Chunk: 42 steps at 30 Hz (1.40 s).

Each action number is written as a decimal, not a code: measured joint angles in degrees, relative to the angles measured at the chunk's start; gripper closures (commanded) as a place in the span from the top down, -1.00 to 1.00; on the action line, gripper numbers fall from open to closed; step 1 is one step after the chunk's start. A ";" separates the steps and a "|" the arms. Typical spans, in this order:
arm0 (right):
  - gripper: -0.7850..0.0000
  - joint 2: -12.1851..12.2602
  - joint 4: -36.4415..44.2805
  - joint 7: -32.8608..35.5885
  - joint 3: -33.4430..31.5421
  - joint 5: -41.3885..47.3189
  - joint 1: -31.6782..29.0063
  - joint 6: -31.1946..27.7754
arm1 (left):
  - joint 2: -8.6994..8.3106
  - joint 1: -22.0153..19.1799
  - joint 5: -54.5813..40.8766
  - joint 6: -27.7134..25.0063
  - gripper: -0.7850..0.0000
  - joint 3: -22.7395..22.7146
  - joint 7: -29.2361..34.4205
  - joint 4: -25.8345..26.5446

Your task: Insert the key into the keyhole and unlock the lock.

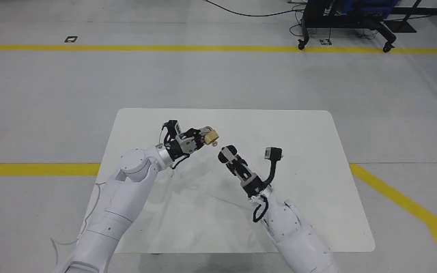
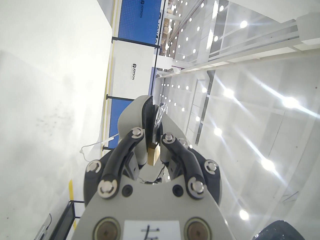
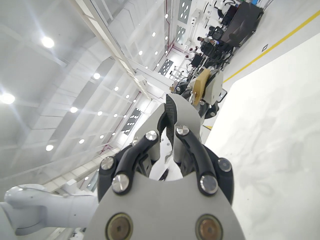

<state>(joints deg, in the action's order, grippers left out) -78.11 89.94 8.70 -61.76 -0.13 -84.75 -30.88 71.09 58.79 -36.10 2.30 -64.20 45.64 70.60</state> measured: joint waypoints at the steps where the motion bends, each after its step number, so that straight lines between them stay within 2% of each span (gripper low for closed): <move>1: -0.23 0.22 0.31 4.42 -0.11 4.56 0.01 1.25 | 0.01 0.11 -0.37 -0.35 -1.00 -0.03 0.72 0.19; 5: -0.34 1.03 -0.53 17.78 -2.29 17.68 1.46 6.15 | 0.03 0.18 0.00 -1.19 -1.00 0.13 1.89 0.43; 7: -0.44 1.19 -1.53 21.11 -2.88 20.96 2.20 8.01 | 0.03 0.16 0.16 -1.34 -1.00 0.17 2.51 0.46; 10: -0.45 1.15 -2.78 23.46 -2.80 24.28 3.39 10.18 | 0.02 0.17 0.12 -1.68 -1.00 0.06 3.01 0.50; 19: -0.36 1.06 -5.46 27.50 -2.57 29.99 5.69 13.04 | -0.02 0.27 1.13 -2.22 -1.00 0.03 3.56 0.74; 26: -0.40 0.98 -5.90 28.18 -2.31 31.29 6.57 13.57 | 0.00 0.29 1.81 -2.16 -1.00 0.27 4.01 0.90; 28: -0.54 0.92 -6.15 28.41 -2.02 31.59 6.91 13.91 | 0.01 0.25 2.01 -2.15 -1.00 0.35 4.18 0.90; 30: -1.00 0.88 -6.43 28.53 -1.81 31.74 7.22 14.26 | 0.01 0.21 2.14 -2.13 -1.00 0.36 4.21 0.88; 35: -1.00 0.71 -7.50 28.50 -1.49 33.59 7.99 15.65 | 0.02 0.15 2.29 -2.14 -1.00 0.40 4.59 0.86; 42: -1.00 0.50 -8.80 32.00 -1.27 39.58 8.89 18.27 | 0.02 -0.05 2.58 -2.53 -1.00 0.48 5.69 0.85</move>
<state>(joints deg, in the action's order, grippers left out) -77.61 81.13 40.70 -63.03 39.45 -75.86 -12.61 71.11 58.73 -33.52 -0.23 -63.72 51.32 71.45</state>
